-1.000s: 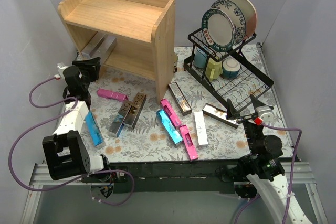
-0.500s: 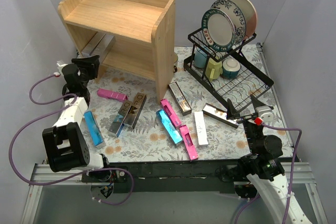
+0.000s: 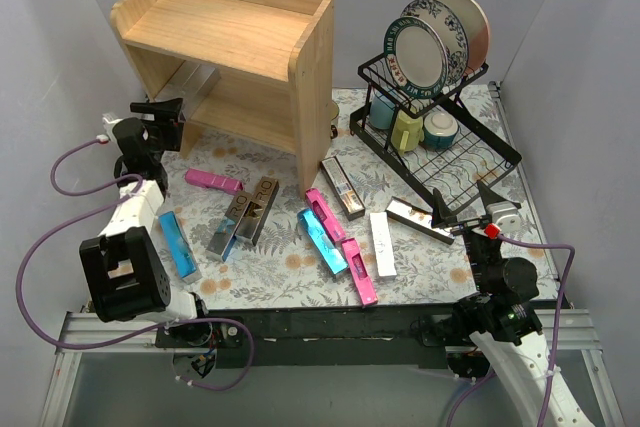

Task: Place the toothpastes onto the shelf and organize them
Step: Place the toothpaste on the shelf.

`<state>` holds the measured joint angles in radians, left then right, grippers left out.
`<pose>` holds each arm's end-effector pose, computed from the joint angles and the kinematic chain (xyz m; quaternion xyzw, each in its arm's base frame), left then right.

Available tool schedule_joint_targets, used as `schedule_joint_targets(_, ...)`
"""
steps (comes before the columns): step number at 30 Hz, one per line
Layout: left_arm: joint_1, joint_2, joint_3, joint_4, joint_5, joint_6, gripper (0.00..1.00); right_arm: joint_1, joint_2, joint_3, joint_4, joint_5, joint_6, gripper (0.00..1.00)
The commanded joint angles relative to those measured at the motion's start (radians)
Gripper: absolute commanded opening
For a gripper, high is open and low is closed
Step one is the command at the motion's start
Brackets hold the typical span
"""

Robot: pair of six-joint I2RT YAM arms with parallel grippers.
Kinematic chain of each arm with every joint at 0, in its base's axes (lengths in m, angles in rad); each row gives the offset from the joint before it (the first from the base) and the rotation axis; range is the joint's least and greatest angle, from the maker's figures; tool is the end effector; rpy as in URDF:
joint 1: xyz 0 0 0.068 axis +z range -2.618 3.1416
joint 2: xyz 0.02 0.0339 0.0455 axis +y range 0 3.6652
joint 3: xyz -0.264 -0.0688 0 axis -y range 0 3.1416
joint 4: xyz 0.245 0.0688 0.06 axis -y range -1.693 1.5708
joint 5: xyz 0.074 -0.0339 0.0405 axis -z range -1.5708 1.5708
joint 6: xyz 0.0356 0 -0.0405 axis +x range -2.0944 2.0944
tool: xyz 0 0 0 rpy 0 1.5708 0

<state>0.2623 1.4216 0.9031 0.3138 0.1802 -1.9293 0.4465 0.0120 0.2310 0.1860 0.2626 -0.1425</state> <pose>0.3204 0.0794 0.2831 -0.6610 0.4038 -0.5123 0.3709 0.0777 0.0270 0.2712 -0.0538 0.5539 0.0541 0.8291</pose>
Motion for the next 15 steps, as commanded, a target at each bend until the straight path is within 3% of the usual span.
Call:
schedule_joint_targets(1,0.018,-0.042,0.014,-0.027,0.007,0.023,0.79,0.004,-0.049,0.013,0.043,0.006,-0.008,0.99)
schedule_joint_targets(5,0.032,-0.085,0.017,-0.07,0.013,0.036,0.88,0.004,-0.05,0.013,0.043,0.004,-0.006,0.99)
schedule_joint_targets(15,0.049,-0.145,0.08,-0.186,0.048,0.036,0.89,0.004,-0.058,0.011,0.043,0.009,-0.008,0.99)
